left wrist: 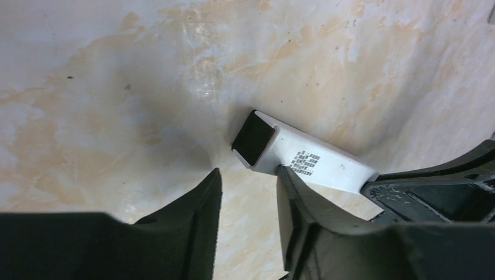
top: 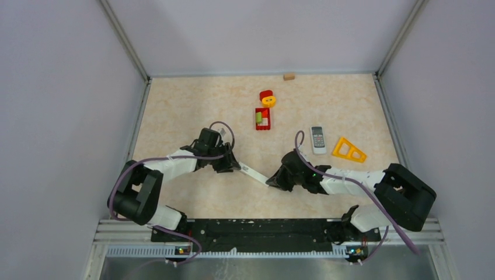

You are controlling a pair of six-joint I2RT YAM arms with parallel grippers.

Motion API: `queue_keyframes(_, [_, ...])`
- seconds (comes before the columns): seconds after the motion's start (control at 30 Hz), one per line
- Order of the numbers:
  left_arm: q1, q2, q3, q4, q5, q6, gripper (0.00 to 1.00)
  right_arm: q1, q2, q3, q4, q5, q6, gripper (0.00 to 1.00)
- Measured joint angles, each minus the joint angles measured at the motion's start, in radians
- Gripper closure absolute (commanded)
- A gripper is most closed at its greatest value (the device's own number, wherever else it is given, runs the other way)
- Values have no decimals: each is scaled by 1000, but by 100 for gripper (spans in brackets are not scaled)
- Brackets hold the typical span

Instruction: Load the batteries into the remote control

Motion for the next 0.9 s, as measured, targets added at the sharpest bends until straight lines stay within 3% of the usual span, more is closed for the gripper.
queue_keyframes(0.17, [-6, -20, 2, -45, -58, 11, 51, -3, 0, 0, 8, 1, -6, 89])
queue_keyframes(0.37, [-24, -26, 34, -89, -102, 27, 75, -6, 0, 0, 16, 1, -10, 89])
queue_keyframes(0.43, [-32, -31, 40, -90, -117, 39, 71, -11, 0, 0, 18, 0, -14, 89])
queue_keyframes(0.5, [-36, -37, 41, -94, -134, 50, 57, -20, 0, 0, 19, -3, -18, 89])
queue_keyframes(0.57, [-35, -38, 41, -105, -160, 63, 51, -32, 0, 0, 20, -10, -25, 89])
queue_keyframes(0.7, [-36, -39, 50, -130, -198, 77, 50, -48, 0, 0, 21, -20, -43, 88])
queue_keyframes(0.9, [-25, -23, 57, -150, -294, 116, 57, -63, 3, 0, 18, -45, -64, 88])
